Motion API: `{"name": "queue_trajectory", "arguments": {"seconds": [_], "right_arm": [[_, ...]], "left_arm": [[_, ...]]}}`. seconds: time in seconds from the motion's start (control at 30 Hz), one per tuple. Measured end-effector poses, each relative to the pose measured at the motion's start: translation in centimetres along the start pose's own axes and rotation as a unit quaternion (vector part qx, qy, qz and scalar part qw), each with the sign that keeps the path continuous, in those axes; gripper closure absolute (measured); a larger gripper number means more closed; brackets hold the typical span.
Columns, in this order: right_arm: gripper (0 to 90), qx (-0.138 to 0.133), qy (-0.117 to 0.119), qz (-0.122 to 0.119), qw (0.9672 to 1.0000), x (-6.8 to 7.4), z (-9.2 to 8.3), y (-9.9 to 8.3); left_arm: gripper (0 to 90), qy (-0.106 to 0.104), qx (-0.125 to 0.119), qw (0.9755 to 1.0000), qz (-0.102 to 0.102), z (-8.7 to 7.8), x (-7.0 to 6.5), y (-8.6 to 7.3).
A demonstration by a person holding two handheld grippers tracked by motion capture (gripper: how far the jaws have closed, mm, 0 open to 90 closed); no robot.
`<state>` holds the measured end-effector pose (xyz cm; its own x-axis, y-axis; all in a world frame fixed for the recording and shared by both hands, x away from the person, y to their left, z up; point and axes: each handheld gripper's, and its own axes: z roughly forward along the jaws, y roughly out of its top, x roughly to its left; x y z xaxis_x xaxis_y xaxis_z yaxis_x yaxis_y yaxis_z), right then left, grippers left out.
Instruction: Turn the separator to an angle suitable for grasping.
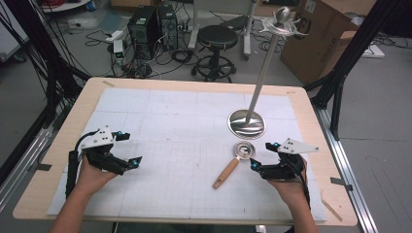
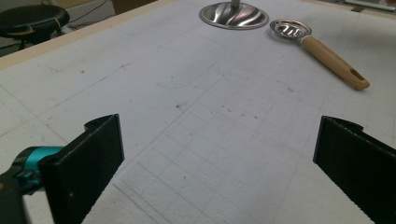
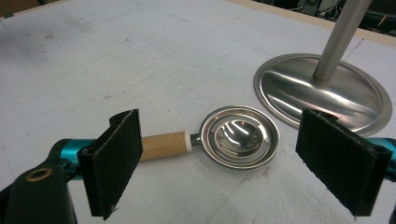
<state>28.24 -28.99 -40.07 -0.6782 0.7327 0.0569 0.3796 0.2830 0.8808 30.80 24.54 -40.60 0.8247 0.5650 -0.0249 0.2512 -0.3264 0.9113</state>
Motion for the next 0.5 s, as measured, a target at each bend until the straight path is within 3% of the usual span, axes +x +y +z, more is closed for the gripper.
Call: {"name": "queue_trajectory", "arguments": {"seconds": [0.2,0.37,0.5], "right_arm": [[13.3,0.008,-0.002,-0.005,1.0000,-0.47,0.01,-0.26],[14.5,-0.002,-0.005,-0.006,1.0000,-0.13,-0.61,0.00],[17.5,0.006,0.004,-0.012,0.9999,0.15,-0.35,0.18]], "left_arm": [[2.3,0.006,0.006,1.0000,-0.003,0.26,0.16,-0.20],[2.4,0.002,0.008,1.0000,0.001,0.22,-0.01,-0.21],[2.3,0.001,0.008,1.0000,0.002,0.29,-0.09,-0.19]]}}
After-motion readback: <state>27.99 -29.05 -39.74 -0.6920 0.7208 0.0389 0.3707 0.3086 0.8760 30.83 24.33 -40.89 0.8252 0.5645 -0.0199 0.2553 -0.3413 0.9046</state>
